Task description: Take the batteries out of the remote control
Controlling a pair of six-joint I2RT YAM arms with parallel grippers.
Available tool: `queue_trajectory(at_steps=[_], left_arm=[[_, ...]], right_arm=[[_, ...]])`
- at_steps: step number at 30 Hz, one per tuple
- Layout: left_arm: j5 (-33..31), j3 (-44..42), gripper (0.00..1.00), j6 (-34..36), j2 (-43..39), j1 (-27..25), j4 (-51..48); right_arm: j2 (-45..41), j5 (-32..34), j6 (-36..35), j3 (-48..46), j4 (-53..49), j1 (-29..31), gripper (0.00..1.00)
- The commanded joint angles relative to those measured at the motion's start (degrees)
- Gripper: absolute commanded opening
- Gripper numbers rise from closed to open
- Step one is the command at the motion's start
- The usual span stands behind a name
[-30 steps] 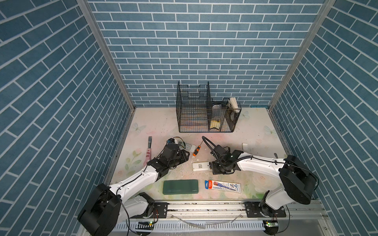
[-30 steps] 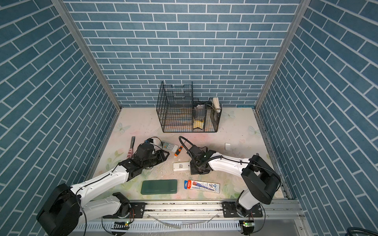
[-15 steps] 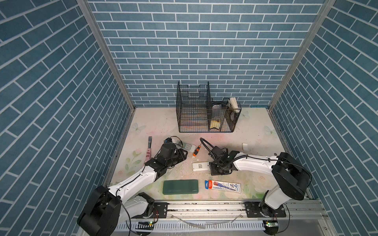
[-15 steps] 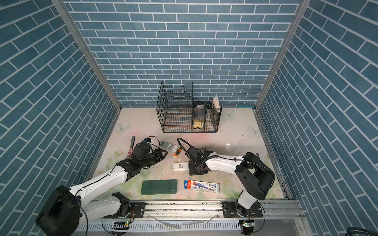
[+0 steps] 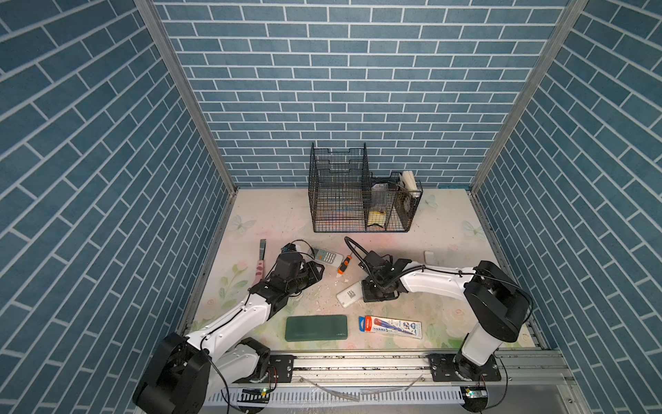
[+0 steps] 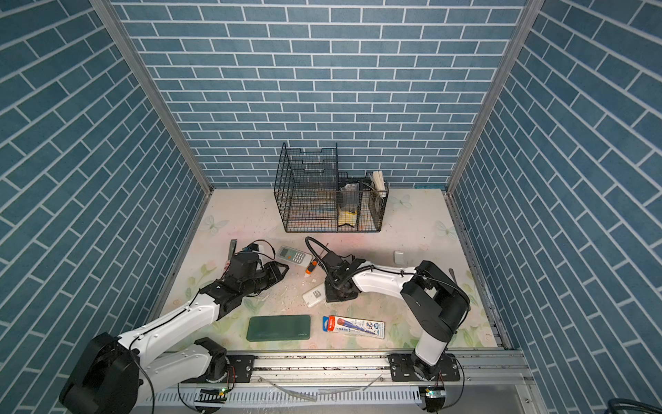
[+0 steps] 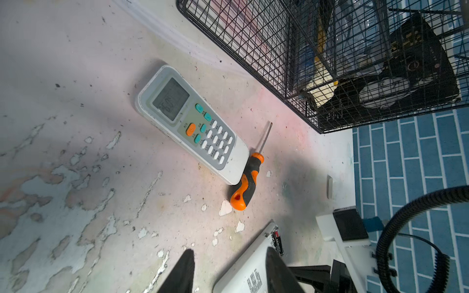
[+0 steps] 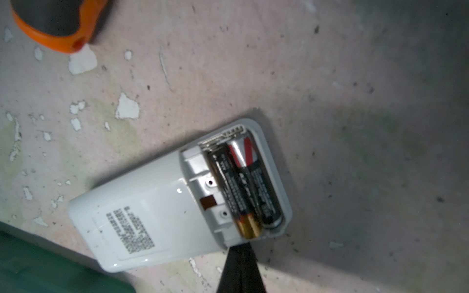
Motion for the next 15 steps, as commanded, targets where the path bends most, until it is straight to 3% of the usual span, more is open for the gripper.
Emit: queue_trajectory(at_steps=[1, 4, 7, 11, 15], left_arm=[[0.7, -0.7, 0.47, 0.4, -1.0, 1.1, 0.0], [1.7, -0.8, 0.47, 0.5, -1.4, 2.3, 0.1], [2.9, -0.7, 0.47, 1.1, -2.0, 3.8, 0.2], [5.0, -0.3, 0.51, 2.2, -2.6, 5.8, 0.2], [7.3, 0.5, 0.52, 3.5, -2.7, 7.3, -0.8]], right_arm=[[-2.2, 0.1, 0.6, 1.1, -4.7, 0.0, 0.00], [-6.5, 0.1, 1.3, 1.3, -9.3, 0.3, 0.05], [-8.9, 0.6, -0.1, 5.2, -14.1, 0.3, 0.17], [-4.8, 3.5, -2.3, 14.9, -17.3, -0.1, 0.35], [2.5, 3.1, -1.9, 23.0, -14.7, -0.7, 0.47]])
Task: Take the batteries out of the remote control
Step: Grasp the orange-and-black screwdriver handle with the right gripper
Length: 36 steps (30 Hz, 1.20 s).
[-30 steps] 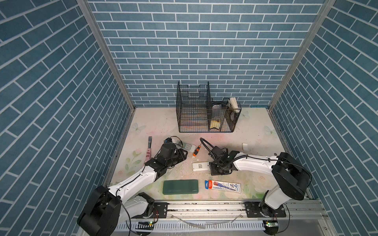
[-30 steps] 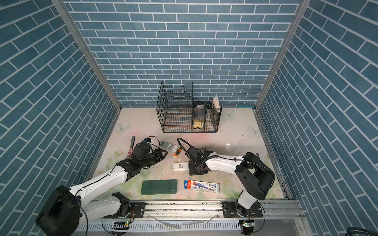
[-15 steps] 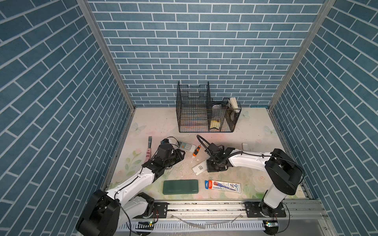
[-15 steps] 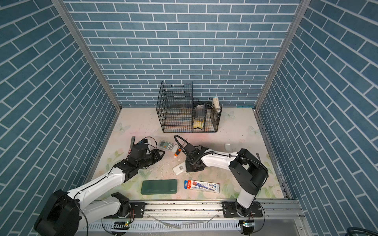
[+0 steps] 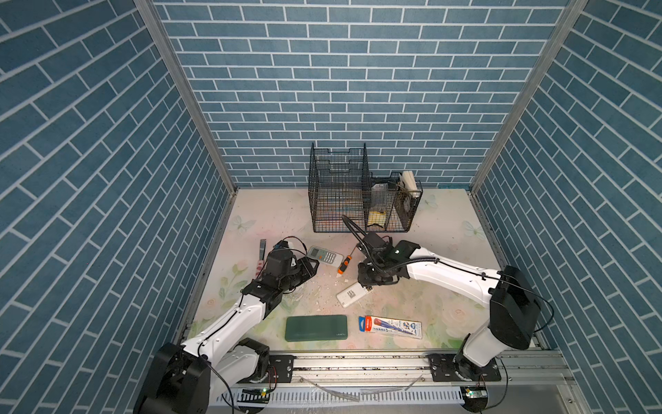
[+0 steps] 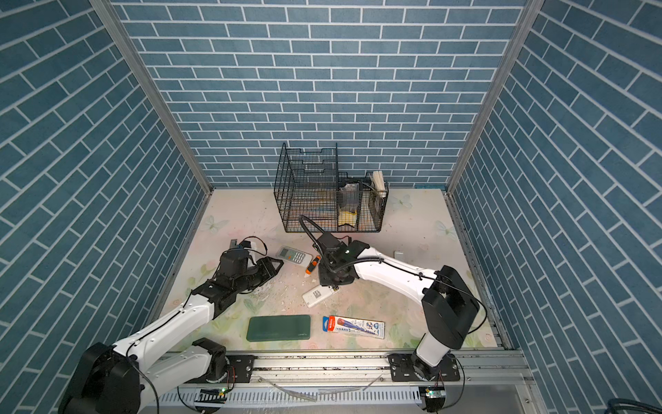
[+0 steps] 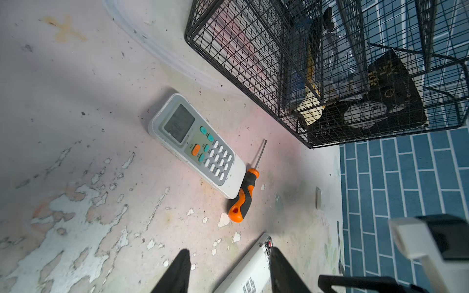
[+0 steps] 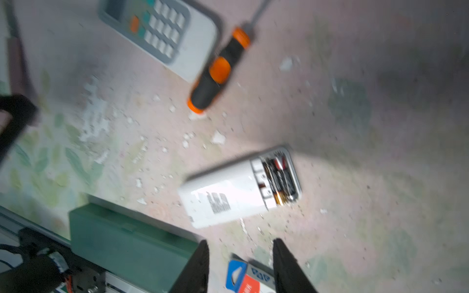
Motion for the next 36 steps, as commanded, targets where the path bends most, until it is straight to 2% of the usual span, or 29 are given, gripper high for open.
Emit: queue_trajectory(at_steps=[1, 4, 10, 36], left_arm=[[3.1, 0.7, 0.52, 2.3, -0.7, 1.2, -0.8], [4.1, 1.0, 0.52, 3.2, -0.9, 1.7, -1.5], [6.2, 0.9, 0.52, 2.7, 0.6, 2.3, 1.4], [8.4, -1.0, 0.52, 1.6, 5.7, 3.0, 7.0]], right_arm=[[6.0, 1.2, 0.2, 6.1, -0.1, -0.5, 0.49], [10.4, 0.9, 1.4, 9.8, 0.8, -1.0, 0.55], [16.7, 0.4, 3.1, 13.8, 2.0, -2.1, 0.59], [25.8, -4.1, 3.9, 19.4, 3.3, -4.5, 0.58]])
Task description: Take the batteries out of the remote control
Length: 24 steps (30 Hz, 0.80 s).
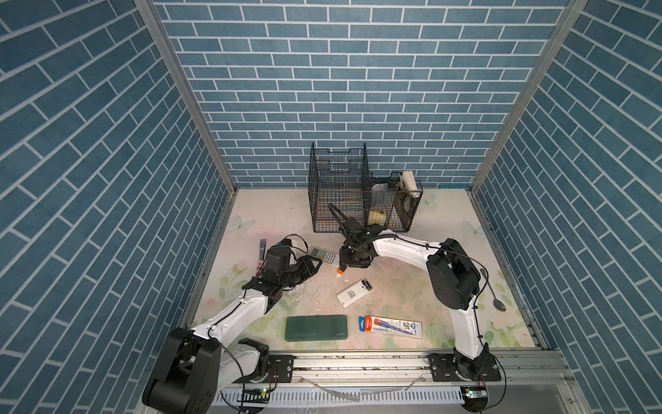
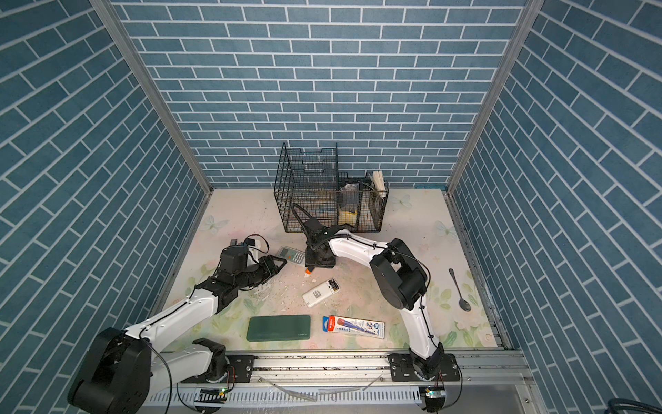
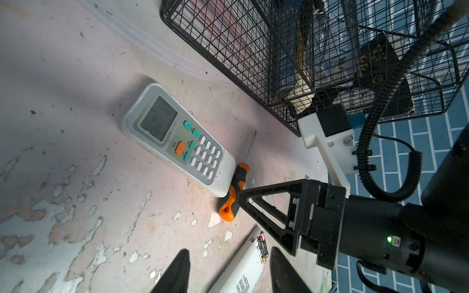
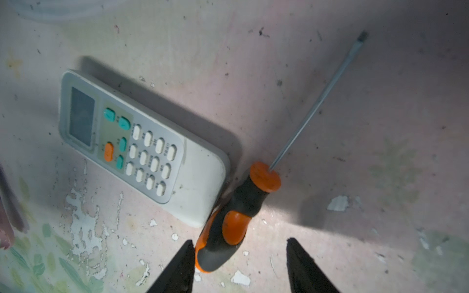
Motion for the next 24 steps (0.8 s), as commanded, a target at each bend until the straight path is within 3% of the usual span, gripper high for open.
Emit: queue_trajectory(at_steps=[1, 24], left_arm=[[0.5, -1.1, 0.52, 0.1, 0.1, 0.3, 1.1], [0.5, -1.7, 0.52, -0.4, 0.5, 0.6, 2.0]], right_arm=[[1.8, -0.8, 1.6, 2.9, -1.1, -0.1, 0.58], [-0.5, 0.9, 2.3, -2.8, -4.3, -0.1, 0.39]])
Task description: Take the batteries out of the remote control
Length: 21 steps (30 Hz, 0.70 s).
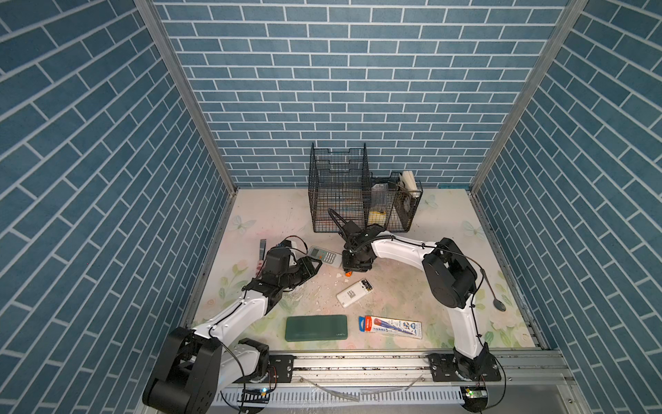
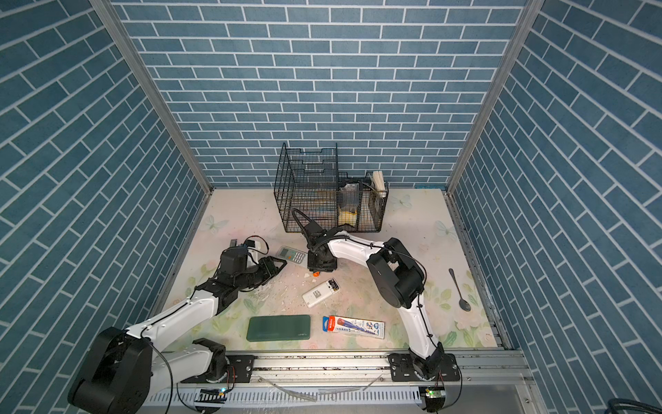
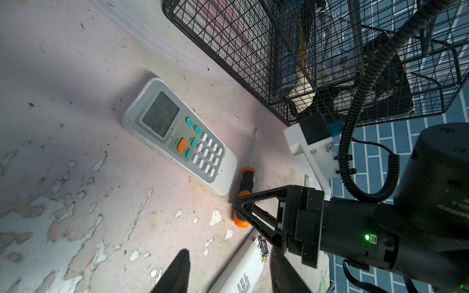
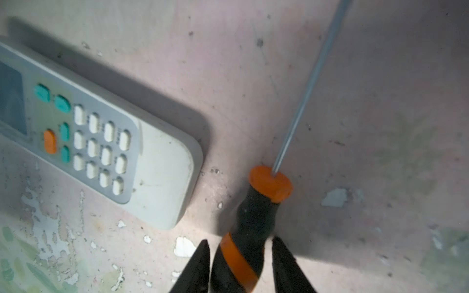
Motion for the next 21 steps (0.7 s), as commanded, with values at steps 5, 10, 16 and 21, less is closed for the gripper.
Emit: queue_trajectory(at_steps=[5, 10, 16, 21], left_arm=[[-0.1, 0.0, 0.53, 0.5, 0.2, 0.5, -0.1], [0.4, 1.3, 0.53, 0.5, 0.5, 0.5, -0.4], [3.6, 3.4, 0.58, -0.9, 1.6, 0.5, 2.0], [6.2, 4.9, 0.60, -2.1, 2.9, 0.4, 5.1]], right_arm=[[-1.6, 1.0, 2.4, -2.1, -2.1, -0.1, 0.24], [-6.1, 0.5, 1.9, -6.7, 2.4, -0.2, 0.15], [-14.2, -1.8, -1.2, -13.2, 7.1, -0.3, 0.08], [-18.5, -5.9, -3.7, -16.5, 11.6, -0.3, 0.05]])
